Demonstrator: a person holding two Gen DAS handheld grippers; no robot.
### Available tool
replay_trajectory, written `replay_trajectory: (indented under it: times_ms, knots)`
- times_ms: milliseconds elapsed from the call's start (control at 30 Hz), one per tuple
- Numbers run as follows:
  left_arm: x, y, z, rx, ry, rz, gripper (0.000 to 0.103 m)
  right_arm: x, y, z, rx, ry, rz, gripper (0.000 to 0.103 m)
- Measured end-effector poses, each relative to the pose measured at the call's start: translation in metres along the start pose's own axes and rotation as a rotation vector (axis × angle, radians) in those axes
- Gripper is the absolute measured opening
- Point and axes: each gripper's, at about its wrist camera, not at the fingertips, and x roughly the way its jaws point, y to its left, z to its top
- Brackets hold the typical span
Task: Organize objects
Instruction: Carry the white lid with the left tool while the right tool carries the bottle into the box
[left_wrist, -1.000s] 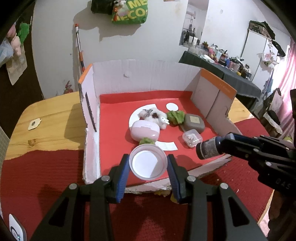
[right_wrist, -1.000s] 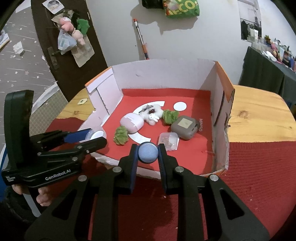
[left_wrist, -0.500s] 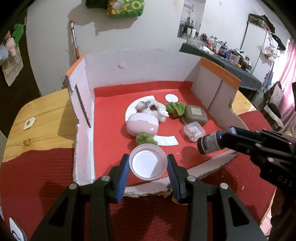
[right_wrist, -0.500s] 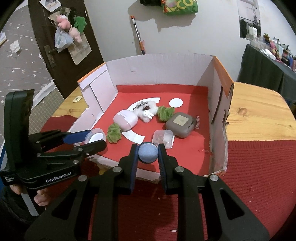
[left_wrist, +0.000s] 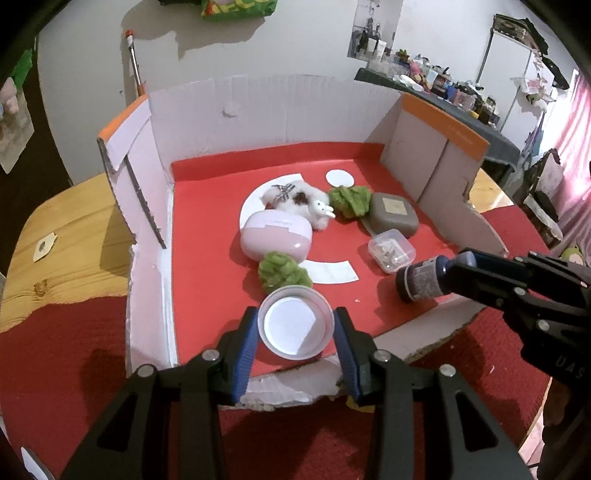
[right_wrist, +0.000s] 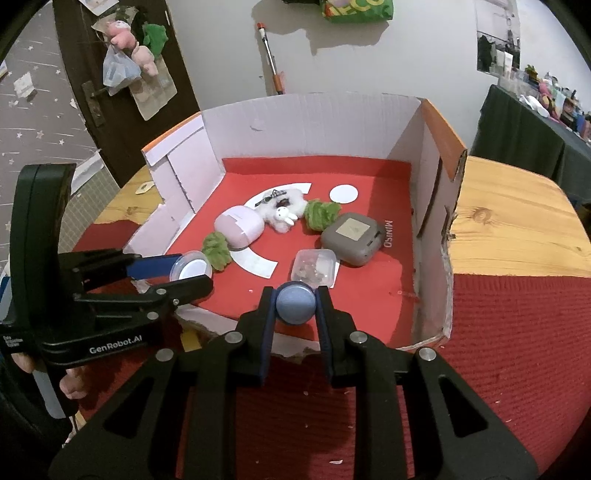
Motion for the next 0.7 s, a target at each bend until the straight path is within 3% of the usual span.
replay_trajectory:
  times_ms: [700]
  knots:
    - [0.014,0.005,0.009,-0.033,-0.001,0.019,0.042,0.014,0.001,0.002,-0.013,0.022,-0.018,0.020]
